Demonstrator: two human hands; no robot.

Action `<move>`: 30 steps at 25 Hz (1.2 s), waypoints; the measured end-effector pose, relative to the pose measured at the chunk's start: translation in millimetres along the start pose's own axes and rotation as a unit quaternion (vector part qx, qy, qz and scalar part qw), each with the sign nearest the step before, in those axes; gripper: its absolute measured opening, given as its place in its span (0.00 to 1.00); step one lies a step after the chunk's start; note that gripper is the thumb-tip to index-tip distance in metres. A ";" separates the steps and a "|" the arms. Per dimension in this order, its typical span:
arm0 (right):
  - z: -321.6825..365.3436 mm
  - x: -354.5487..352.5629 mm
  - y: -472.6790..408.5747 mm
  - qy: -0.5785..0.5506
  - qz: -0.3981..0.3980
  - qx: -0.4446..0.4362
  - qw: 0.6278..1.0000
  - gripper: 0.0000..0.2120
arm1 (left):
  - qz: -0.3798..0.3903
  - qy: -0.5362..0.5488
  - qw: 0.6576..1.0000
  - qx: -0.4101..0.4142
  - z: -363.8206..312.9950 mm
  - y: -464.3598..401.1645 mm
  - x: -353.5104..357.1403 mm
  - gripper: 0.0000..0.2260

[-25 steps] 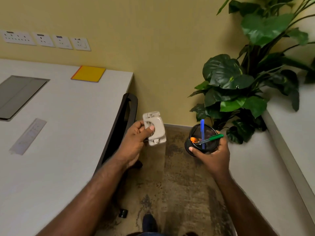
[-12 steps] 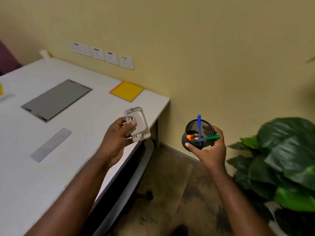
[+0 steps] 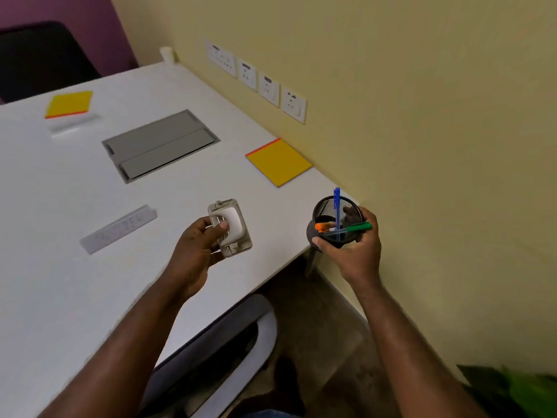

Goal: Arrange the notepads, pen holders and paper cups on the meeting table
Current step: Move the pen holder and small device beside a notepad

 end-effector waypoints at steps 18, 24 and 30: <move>-27.8 138.3 -242.0 0.023 0.222 -0.002 0.975 0.44 | -0.217 0.040 0.973 -0.064 55.1 -136.2 27.6 0.09; -36.6 185.3 -312.0 0.022 0.239 0.007 0.971 0.45 | -0.267 0.062 0.960 -0.058 64.6 -188.1 35.4 0.08; -42.4 252.5 -375.3 -0.003 0.209 0.040 0.977 0.44 | -0.285 0.080 0.954 -0.055 73.9 -246.1 11.7 0.07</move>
Point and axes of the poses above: each hand's wrist, its own y-axis away from the middle knuckle, its own x-axis out of the palm, z = x × y, the point moved 6 cm from there along -y, towards the middle knuckle, and after that the axes turned 9 degrees about x, right-handed, at the moved point
